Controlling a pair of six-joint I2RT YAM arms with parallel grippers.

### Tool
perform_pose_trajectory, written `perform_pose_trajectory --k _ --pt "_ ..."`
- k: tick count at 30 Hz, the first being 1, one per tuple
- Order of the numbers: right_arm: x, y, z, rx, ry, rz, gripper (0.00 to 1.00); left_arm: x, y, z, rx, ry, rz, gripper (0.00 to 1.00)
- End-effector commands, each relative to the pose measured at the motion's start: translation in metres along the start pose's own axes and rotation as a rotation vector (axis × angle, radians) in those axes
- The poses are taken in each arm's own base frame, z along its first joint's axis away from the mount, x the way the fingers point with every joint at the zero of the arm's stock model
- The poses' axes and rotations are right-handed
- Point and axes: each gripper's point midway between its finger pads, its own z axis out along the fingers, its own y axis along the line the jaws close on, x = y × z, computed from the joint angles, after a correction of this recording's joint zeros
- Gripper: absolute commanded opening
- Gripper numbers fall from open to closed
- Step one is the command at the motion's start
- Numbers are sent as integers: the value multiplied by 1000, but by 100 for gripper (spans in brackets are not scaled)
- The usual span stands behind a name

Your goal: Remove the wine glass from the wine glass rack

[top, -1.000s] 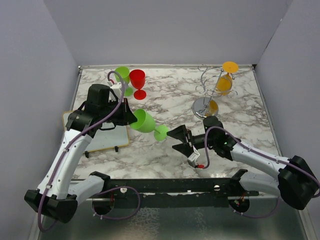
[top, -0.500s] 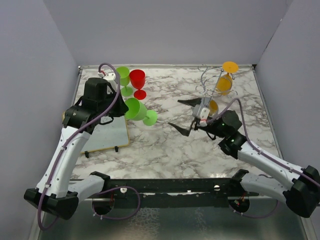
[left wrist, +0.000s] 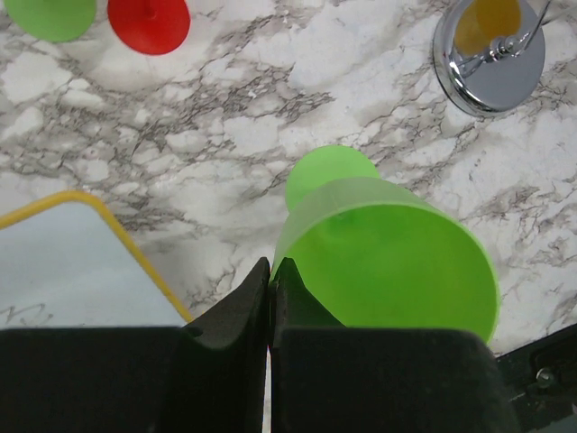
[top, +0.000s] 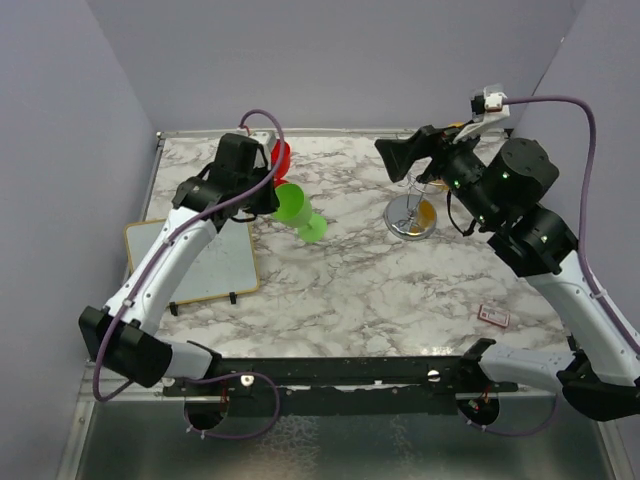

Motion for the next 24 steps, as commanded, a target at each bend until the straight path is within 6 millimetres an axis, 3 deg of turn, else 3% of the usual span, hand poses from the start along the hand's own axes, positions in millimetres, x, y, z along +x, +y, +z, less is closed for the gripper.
perform_pose_trajectory --k 1,7,13,20,24 --pt "53 -26 -11 145 200 35 100 -34 -22 20 -40 -83 88 0" --pt "33 -31 -32 169 120 71 100 -54 -30 67 -116 -64 174 0" --pt "14 -60 -53 309 -5 83 100 -70 -22 115 -203 -43 211 0" --pt "6 -84 -57 440 -30 -7 100 -81 -8 161 -306 -11 258 0" --pt "9 -92 -58 483 -39 -36 100 -86 -1 176 -329 2 234 0"
